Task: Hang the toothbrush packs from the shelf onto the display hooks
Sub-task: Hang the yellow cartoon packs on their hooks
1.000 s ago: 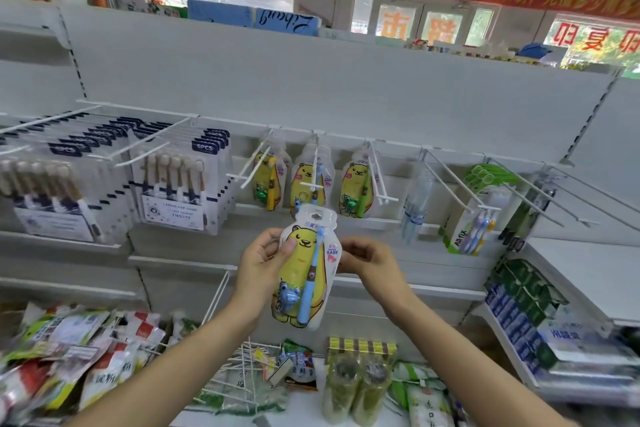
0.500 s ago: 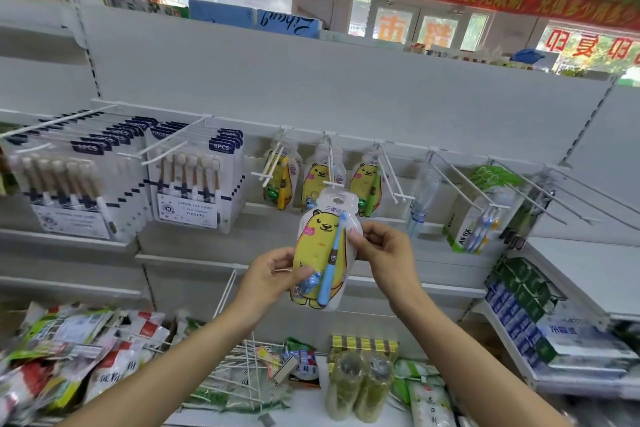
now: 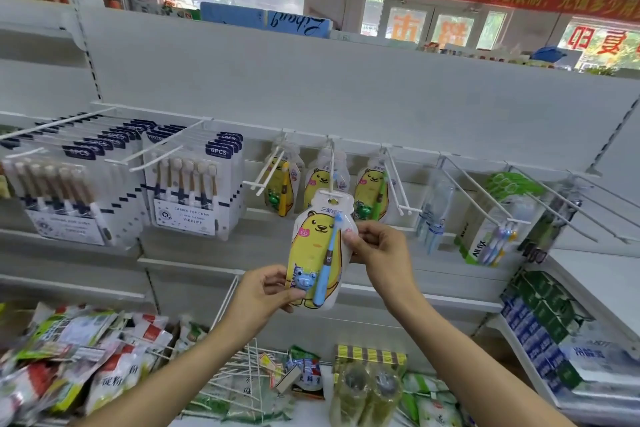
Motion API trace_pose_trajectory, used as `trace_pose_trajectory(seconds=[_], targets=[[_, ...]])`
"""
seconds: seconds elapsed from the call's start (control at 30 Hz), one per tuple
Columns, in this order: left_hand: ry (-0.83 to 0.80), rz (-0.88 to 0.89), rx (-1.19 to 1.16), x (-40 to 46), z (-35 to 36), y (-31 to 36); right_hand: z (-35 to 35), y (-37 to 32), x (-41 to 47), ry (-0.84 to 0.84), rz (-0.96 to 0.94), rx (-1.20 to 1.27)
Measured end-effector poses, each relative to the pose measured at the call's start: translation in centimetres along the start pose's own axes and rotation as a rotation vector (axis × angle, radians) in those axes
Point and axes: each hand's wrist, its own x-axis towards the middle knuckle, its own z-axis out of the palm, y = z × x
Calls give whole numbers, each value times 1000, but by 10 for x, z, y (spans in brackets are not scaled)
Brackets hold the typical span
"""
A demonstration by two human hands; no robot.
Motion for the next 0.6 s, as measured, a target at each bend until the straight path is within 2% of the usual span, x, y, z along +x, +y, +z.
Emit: trace_pose_trajectory(seconds=[0.37,0.6], targets=[[21,67,-65,18,8,-18,-2,16,14,-14,-173,-69],[-11,30,-163,19,14,-27,0,22,20,-52,-225,-107]])
